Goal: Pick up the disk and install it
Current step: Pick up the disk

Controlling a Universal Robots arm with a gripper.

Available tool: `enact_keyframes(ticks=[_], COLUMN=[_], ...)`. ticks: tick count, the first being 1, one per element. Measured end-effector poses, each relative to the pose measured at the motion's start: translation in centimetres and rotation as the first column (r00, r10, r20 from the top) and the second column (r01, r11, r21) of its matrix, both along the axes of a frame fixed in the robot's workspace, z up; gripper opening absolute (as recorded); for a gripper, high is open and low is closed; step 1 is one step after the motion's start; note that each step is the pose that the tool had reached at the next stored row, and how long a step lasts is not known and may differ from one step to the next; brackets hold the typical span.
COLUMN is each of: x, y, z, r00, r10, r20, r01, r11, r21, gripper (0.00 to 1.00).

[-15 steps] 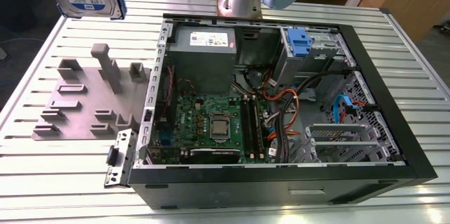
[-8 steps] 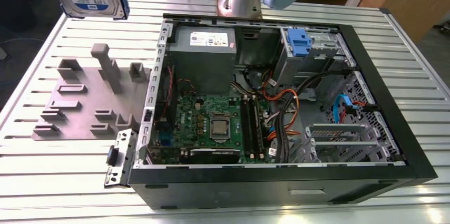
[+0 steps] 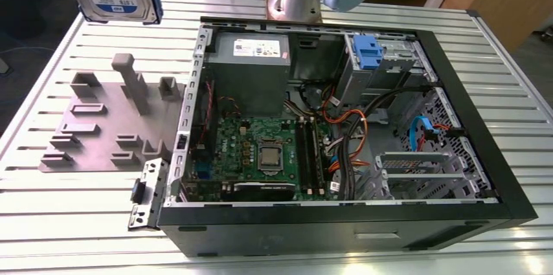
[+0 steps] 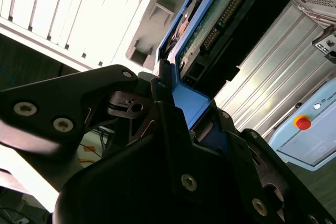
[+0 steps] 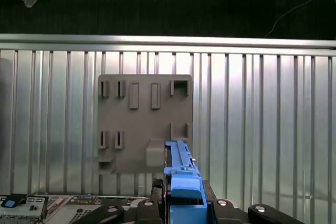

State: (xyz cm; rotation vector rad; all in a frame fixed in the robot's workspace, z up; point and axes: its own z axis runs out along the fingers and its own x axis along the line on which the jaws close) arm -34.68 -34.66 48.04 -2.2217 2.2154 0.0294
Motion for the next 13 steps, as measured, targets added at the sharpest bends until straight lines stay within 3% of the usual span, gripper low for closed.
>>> enact_keyframes(ticks=[13], x=[0.92], y=[0.00], z=[0.00], r00=[1.0000], r10=[0.000], r20=[0.0001], r01=[0.000], r11=[1.0000], r21=[0.0000], gripper=[0.36])
